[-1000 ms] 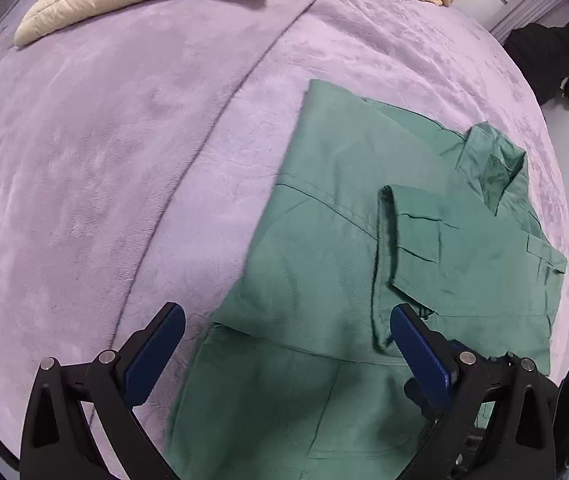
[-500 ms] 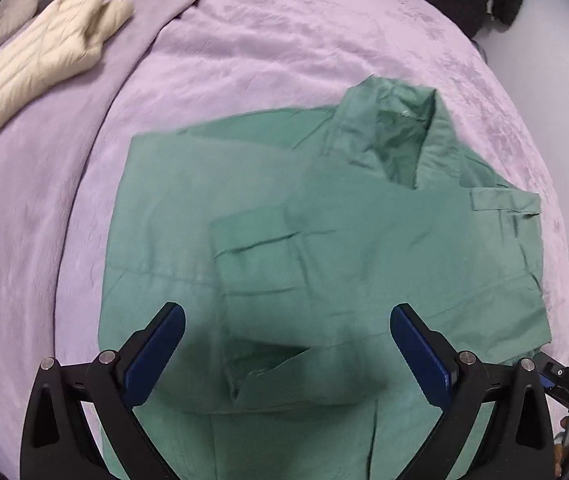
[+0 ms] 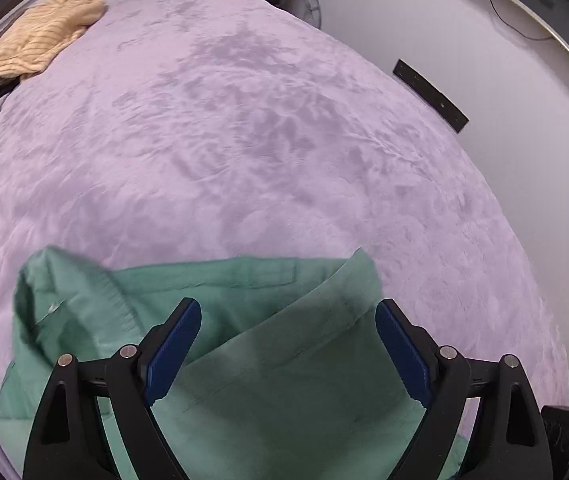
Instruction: Fold small clothes
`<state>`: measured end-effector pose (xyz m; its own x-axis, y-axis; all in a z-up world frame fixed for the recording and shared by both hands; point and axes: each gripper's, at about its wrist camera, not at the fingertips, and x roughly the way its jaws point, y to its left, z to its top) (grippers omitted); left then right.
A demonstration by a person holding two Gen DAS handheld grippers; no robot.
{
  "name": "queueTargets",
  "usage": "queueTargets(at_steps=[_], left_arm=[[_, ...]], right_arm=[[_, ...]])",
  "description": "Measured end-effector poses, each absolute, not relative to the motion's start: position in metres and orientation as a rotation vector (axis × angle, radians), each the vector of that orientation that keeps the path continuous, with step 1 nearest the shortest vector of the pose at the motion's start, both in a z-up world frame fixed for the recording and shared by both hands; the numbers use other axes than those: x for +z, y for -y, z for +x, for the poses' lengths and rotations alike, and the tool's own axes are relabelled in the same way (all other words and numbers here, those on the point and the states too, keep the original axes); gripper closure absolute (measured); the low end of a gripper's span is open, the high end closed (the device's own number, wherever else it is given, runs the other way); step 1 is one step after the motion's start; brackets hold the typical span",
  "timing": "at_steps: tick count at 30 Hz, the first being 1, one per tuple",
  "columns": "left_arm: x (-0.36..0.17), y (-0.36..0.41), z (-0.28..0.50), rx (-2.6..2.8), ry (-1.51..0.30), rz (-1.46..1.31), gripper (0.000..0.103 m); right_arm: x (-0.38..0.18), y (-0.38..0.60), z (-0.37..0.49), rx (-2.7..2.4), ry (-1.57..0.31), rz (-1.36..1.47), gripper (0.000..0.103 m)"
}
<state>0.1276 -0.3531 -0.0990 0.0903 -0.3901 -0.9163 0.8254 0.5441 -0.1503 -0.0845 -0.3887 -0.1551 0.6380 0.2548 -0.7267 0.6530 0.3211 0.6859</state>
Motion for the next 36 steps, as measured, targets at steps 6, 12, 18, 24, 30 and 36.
queueTargets(at_steps=[6,12,18,24,30,36], left_arm=[[-0.119,0.375,0.12,-0.95,-1.217,0.557,0.096],[-0.091,0.404,0.11,-1.032,-1.121,0.582,0.101],[-0.117,0.441,0.101,-0.955,-1.102,0.65,0.102],[-0.079,0.403,0.119,-0.922,-1.035,0.555,0.102],[-0.047,0.305,0.142,-0.819,-1.038,0.472,0.102],[-0.081,0.196,0.157,-0.614,-1.154,0.422,0.101]], right_arm=[[-0.164,0.399,-0.079,-0.27,-0.788,1.338,0.101],[-0.132,0.424,-0.097,-0.359,-0.674,1.222,0.101],[-0.167,0.435,-0.118,-0.445,-0.728,1.289,0.101],[-0.171,0.432,-0.139,-0.388,-0.728,1.356,0.099],[-0.152,0.424,-0.148,-0.341,-0.796,1.299,0.071],[-0.135,0.394,-0.125,-0.283,-0.867,1.192,0.054]])
